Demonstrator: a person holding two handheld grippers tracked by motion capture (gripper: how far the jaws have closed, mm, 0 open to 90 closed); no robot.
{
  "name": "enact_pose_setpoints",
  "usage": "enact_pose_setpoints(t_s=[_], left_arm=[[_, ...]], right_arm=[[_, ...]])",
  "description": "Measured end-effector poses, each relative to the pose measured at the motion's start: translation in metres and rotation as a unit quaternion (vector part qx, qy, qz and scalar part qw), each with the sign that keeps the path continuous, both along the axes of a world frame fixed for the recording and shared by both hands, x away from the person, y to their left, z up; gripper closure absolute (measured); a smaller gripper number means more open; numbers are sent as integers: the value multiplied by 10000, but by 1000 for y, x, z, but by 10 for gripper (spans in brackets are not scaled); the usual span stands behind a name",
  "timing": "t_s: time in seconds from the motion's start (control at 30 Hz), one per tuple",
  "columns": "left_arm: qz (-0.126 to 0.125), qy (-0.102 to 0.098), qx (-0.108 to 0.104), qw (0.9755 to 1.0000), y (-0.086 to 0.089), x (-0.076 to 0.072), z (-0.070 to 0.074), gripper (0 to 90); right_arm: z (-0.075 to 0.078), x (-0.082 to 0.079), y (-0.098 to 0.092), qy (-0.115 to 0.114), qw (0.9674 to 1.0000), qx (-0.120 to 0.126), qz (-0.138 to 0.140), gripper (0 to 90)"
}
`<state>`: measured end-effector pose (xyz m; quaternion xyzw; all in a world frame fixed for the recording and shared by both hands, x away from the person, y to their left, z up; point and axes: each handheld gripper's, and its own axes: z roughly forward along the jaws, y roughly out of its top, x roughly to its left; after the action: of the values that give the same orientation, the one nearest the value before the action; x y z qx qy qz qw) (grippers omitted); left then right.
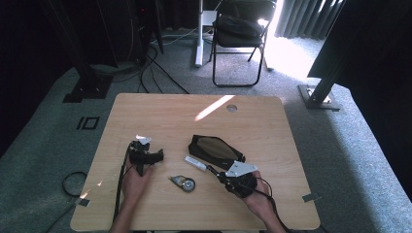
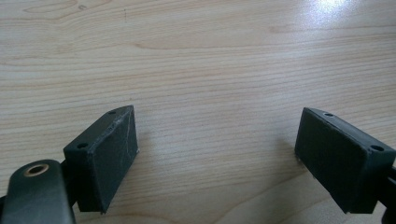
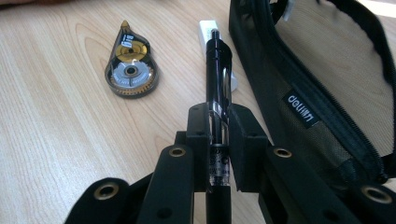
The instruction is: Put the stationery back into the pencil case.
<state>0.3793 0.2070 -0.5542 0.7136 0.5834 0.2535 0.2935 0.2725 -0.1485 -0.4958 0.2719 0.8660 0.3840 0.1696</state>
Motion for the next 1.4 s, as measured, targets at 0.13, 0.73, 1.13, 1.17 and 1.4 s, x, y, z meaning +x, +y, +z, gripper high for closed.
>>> enact_pose_setpoints(t_s=[0.13,0.73,1.13,1.17,1.4], left_arm=[[0,1,0,10000,0,0,0,134],[0,0,0,10000,0,0,0,134],[0,0,0,10000,0,0,0,134],[0,0,0,10000,0,0,0,134],[0,0,-1,10000,0,0,0,134]], right_arm=[[4,0,-2,-33,10000,31,-24,797],[20,1,-9,-205,9997,78,-74,797],[31,5,-15,-336,9992,167,-165,797],[32,6,-16,-350,9991,181,-167,797],[36,9,-19,-376,9988,242,-219,797]])
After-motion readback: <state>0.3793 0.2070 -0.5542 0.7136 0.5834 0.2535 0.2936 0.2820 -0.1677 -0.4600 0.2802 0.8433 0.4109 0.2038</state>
